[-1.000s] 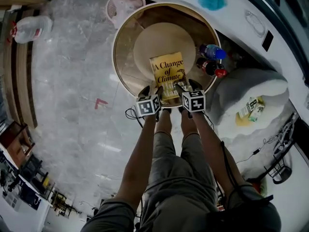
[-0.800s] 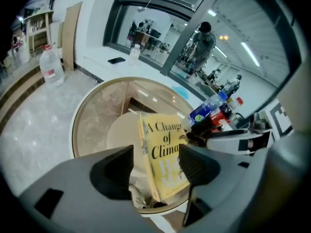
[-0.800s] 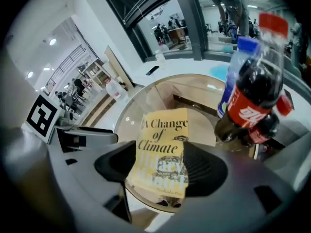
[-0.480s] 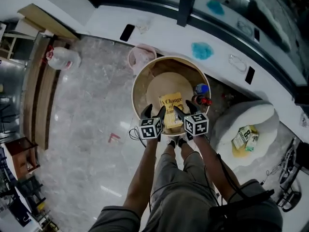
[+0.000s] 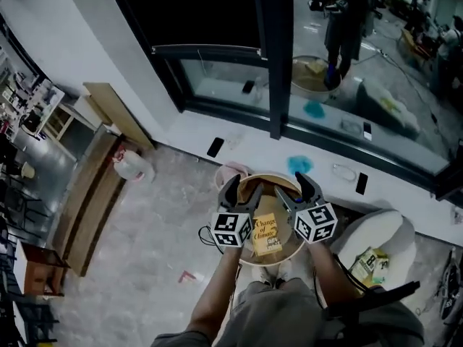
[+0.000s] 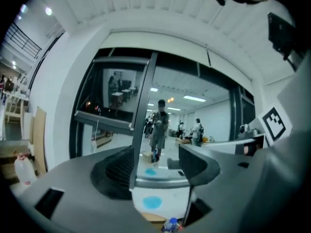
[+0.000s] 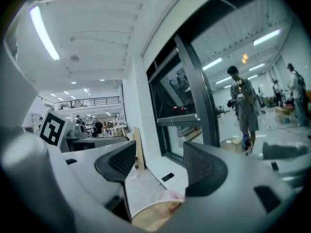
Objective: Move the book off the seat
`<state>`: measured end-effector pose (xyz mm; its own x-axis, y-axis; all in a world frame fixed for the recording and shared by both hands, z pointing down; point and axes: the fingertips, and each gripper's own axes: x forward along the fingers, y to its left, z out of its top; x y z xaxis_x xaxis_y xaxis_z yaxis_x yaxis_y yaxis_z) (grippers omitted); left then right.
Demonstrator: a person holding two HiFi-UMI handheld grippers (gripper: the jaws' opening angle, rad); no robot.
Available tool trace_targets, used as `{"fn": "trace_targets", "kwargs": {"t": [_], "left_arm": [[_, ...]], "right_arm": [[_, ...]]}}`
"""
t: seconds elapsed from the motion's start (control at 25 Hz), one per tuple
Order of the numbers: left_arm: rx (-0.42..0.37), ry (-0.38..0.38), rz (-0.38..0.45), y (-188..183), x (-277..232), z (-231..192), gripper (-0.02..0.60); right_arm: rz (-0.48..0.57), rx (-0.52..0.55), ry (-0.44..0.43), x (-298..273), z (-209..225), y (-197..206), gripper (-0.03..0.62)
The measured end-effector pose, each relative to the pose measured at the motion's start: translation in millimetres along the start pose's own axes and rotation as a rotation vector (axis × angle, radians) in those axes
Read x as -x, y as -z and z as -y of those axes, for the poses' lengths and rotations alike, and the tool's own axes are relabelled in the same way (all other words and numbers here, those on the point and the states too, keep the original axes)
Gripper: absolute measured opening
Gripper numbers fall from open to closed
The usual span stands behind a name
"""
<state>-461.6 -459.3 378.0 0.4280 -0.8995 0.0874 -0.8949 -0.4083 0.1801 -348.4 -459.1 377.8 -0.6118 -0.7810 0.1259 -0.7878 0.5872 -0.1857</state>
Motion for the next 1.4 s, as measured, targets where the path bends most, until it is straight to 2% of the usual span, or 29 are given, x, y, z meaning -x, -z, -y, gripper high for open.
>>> {"fn": "trace_targets", "kwargs": {"t": [0.08, 0.16, 0.28, 0.44, 0.64, 0.76, 0.8, 0.84, 0.92, 0.96, 1.0, 1.24, 1.4], "left_arm": [[-0.073, 0.041, 0.123, -68.2, 6.9, 24.8, 0.296], [-0.129, 0.062, 0.231, -121.3, 18.1, 47.3, 0.295], [-0.174, 0.081, 0.322, -159.9, 31.2, 72.7, 0.295], [-0.205, 0.096, 0.332, -159.8, 37.8, 91.1, 0.295], [-0.170, 0.082, 0.312, -144.0, 46.7, 91.8, 0.290], [-0.181, 0.061, 0.328, -147.1, 52.8, 93.4, 0.218], [-0.181, 0.051, 0.330, -147.2, 54.0, 93.3, 0.196], [-0.175, 0.038, 0.329, -146.1, 54.8, 92.4, 0.167], [-0.158, 0.014, 0.325, -141.7, 56.4, 91.1, 0.031], [-0.155, 0.012, 0.320, -138.9, 57.0, 91.7, 0.011], [-0.157, 0.014, 0.315, -136.4, 57.3, 92.9, 0.011], [-0.168, 0.071, 0.294, -130.0, 54.6, 104.3, 0.011], [-0.150, 0.102, 0.300, -129.1, 56.6, 104.6, 0.011]], "right_arm": [[0.097, 0.081, -0.013, 15.8, -16.3, -57.5, 0.293], [0.182, 0.148, -0.014, 36.1, -30.8, -102.0, 0.293], [0.259, 0.180, 0.000, 63.2, -41.0, -135.5, 0.293], [0.281, 0.188, 0.023, 83.6, -40.2, -140.2, 0.293], [0.276, 0.171, 0.040, 91.6, -38.1, -131.2, 0.293], [0.283, 0.175, 0.043, 91.8, -39.4, -134.5, 0.290], [0.288, 0.176, 0.047, 92.6, -39.0, -136.0, 0.276], [0.292, 0.176, 0.057, 94.2, -37.2, -137.1, 0.232], [0.296, 0.177, 0.087, 98.9, -30.5, -137.9, 0.110], [0.294, 0.177, 0.096, 100.7, -28.0, -137.3, 0.053], [0.289, 0.179, 0.096, 101.1, -27.2, -136.1, 0.033], [0.264, 0.190, 0.046, 90.1, -35.9, -129.3, 0.015], [0.251, 0.190, 0.017, 82.7, -43.0, -126.5, 0.014]]}}
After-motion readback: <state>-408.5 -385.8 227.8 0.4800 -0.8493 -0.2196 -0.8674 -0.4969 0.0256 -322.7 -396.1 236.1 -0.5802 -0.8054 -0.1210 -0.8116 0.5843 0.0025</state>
